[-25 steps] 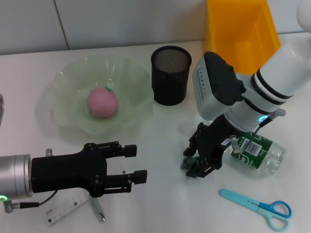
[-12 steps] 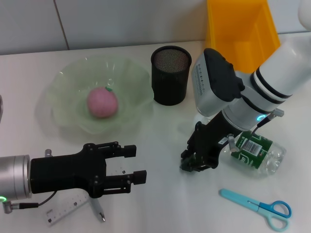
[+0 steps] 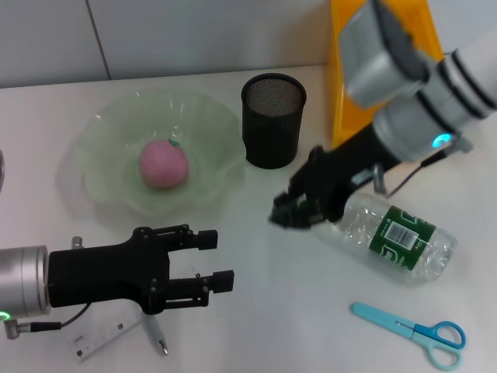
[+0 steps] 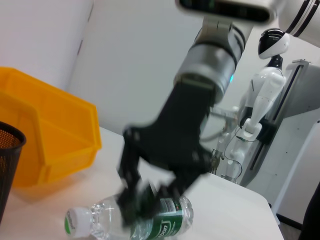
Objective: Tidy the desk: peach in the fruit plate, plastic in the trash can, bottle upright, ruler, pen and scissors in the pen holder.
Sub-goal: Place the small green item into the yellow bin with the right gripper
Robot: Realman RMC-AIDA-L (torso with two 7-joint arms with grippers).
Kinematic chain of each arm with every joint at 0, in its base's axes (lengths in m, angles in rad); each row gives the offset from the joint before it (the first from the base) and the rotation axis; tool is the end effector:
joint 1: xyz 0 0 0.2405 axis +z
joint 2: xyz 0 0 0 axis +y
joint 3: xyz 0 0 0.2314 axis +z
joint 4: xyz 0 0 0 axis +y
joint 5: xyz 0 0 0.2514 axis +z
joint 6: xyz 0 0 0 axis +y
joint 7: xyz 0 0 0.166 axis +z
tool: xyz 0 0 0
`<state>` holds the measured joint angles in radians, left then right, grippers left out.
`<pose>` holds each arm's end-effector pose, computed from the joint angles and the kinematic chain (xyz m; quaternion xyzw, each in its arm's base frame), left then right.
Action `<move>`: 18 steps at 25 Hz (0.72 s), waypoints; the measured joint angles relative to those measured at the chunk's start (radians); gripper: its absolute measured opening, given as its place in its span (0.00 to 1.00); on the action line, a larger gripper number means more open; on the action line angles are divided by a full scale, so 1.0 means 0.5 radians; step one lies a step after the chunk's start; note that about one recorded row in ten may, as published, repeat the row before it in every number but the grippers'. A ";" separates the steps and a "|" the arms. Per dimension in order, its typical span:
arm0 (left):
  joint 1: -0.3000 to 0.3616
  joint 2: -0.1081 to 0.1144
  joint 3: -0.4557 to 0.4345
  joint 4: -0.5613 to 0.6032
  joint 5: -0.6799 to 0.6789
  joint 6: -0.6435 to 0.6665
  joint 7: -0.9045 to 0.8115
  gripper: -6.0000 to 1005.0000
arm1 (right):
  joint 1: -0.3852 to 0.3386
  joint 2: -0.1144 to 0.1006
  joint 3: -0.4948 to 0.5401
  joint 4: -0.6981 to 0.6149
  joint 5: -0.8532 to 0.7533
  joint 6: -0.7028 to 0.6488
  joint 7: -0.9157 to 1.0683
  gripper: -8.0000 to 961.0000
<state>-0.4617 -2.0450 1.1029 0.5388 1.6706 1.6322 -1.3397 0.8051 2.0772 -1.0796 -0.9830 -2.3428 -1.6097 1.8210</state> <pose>-0.2393 0.3114 -0.0505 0.9360 0.2032 0.2875 0.0004 0.1386 0.4028 -0.0184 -0.9943 0.0967 -0.0392 0.0241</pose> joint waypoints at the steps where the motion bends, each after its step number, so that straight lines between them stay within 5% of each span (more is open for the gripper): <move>1: 0.000 0.000 0.000 0.000 0.000 0.000 0.000 0.74 | -0.011 -0.001 0.063 -0.048 0.008 -0.007 0.013 0.28; 7: -0.017 -0.007 -0.021 -0.003 -0.007 0.004 -0.003 0.74 | -0.069 -0.011 0.517 -0.311 0.054 0.105 0.092 0.28; 18: -0.033 -0.023 -0.022 0.001 -0.007 0.013 -0.010 0.74 | -0.153 -0.023 0.702 -0.302 0.056 0.695 0.162 0.28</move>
<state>-0.4781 -2.0566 1.0921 0.5394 1.6673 1.6386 -1.3446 0.7287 2.0658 -0.7286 -1.1340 -2.3147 -1.2620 1.9019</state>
